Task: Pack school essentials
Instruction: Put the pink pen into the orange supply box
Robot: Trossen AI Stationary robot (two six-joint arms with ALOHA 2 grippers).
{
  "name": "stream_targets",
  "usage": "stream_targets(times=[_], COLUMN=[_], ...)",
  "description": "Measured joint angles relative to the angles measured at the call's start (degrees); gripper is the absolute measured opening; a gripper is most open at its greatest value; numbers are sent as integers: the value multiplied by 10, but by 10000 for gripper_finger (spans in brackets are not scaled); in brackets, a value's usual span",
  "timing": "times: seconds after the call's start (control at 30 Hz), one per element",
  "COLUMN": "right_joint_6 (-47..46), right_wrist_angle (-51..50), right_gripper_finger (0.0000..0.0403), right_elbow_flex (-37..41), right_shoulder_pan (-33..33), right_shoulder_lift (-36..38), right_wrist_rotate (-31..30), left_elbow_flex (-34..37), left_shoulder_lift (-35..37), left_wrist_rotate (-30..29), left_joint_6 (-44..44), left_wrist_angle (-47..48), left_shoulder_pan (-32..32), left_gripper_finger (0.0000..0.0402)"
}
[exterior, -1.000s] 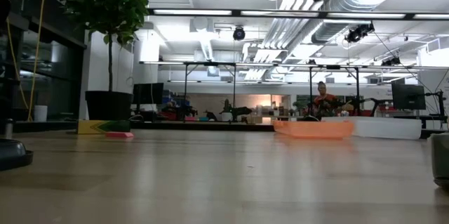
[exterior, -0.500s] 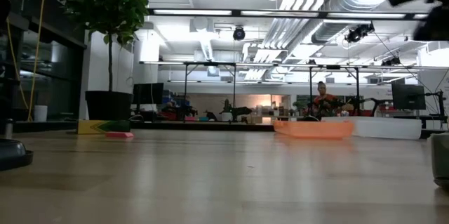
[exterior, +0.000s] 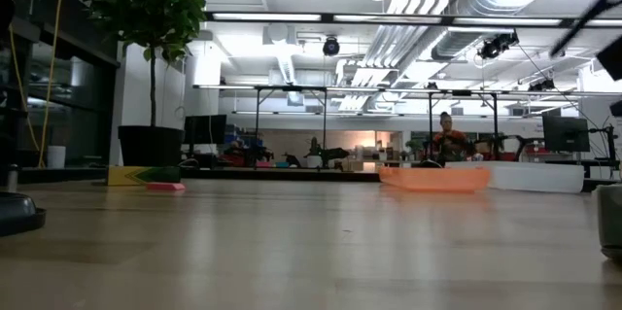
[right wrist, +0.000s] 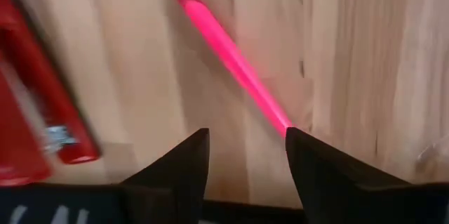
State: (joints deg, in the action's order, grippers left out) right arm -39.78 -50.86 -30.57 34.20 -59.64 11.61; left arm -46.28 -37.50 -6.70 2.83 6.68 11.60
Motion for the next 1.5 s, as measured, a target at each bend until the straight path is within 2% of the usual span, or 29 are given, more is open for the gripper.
stream_targets(times=[0.27,0.57,0.97,1.17,1.3,1.5], right_joint_6=[-2,49,66,66,33,-28], right_wrist_angle=[33,53,87,82,80,73], right_gripper_finger=[181,181,181,179,152,58], right_elbow_flex=[54,57,53,54,54,55], right_shoulder_pan=[0,0,0,0,0,0], right_shoulder_lift=[0,-1,-82,-87,-88,-89], right_wrist_rotate=[-19,-45,-45,-51,-66,-82], left_elbow_flex=[0,0,0,0,0,0], left_shoulder_lift=[0,0,0,0,0,0], left_wrist_rotate=[-20,-23,-24,-25,-25,-25], left_joint_6=[2,15,15,15,15,15], left_wrist_angle=[0,0,0,0,0,0], left_shoulder_pan=[0,0,0,0,0,0], left_gripper_finger=[0,0,0,0,0,0])
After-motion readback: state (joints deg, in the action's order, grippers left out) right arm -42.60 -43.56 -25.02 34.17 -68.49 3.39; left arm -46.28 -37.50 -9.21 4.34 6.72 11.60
